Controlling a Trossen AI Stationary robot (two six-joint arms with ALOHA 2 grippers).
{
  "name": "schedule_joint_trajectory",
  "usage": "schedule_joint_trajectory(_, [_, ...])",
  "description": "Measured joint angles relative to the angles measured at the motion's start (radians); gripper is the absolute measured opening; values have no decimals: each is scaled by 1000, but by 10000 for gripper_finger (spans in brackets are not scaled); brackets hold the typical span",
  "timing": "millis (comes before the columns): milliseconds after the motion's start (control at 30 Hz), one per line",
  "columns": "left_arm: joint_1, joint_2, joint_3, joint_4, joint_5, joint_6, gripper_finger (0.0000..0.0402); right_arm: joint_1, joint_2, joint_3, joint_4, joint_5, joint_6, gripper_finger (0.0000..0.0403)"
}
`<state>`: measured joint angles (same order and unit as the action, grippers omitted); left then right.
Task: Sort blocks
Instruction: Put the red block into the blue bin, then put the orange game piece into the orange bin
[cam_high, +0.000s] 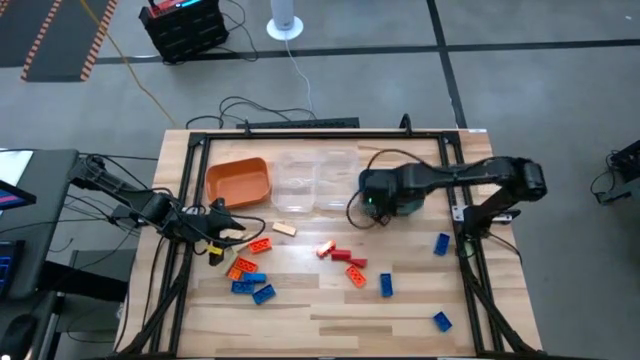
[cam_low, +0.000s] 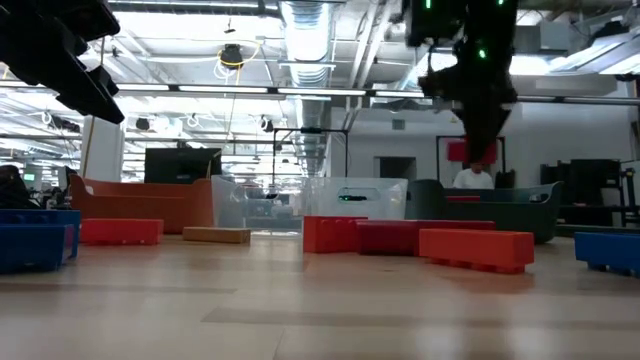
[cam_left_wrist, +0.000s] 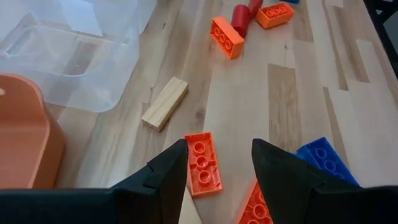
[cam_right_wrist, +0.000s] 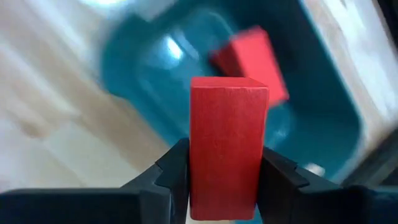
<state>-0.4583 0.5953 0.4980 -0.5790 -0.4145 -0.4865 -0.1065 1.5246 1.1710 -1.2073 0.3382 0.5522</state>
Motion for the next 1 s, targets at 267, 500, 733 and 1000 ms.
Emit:
schedule_joint_trajectory(267, [1,0,0,-64,17,-65,173,-209,-48,-126,71,-49,-44,163])
schedule_joint_trajectory(500, [1,0,0,-59,9,-61,173,-290,-38,-197,139,-111,-83,189])
schedule_joint_trajectory(733, [1,0,0,-58,-7,-63,173,-287,-43,-185,126,-117,-108,240])
schedule_joint_trajectory(1000, [6,32,0,4,-183,-62,173,-94,-128,-104,156,-63,-81,244])
